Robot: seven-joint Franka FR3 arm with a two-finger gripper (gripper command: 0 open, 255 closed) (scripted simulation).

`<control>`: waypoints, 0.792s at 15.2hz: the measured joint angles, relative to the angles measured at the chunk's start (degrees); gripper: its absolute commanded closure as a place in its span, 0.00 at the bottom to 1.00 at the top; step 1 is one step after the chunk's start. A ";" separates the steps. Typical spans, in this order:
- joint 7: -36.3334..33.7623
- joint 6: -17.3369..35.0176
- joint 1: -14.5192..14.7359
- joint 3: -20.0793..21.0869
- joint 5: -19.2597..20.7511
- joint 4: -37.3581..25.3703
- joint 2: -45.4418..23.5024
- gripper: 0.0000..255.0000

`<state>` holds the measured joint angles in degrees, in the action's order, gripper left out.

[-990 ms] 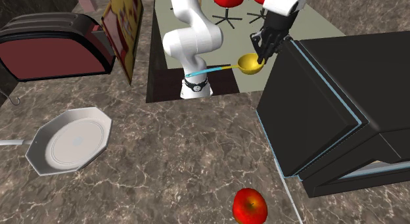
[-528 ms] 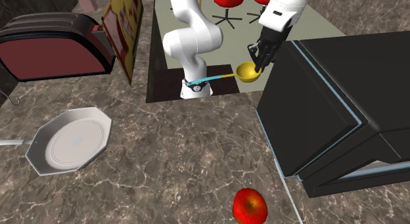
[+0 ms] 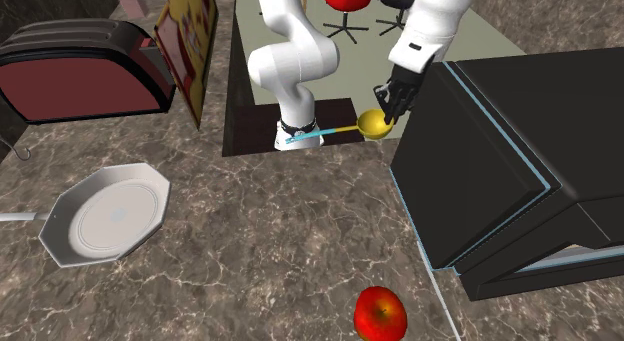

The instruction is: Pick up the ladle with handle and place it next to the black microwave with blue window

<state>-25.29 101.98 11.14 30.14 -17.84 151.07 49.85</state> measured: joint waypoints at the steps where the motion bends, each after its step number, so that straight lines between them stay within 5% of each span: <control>1: -0.13 0.84 0.13 0.26 -0.26 0.58 0.09 1.00; 12: -2.06 11.17 1.88 2.81 -2.33 6.87 -2.07 1.00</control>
<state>-27.35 113.15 13.02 32.96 -20.17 157.94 47.79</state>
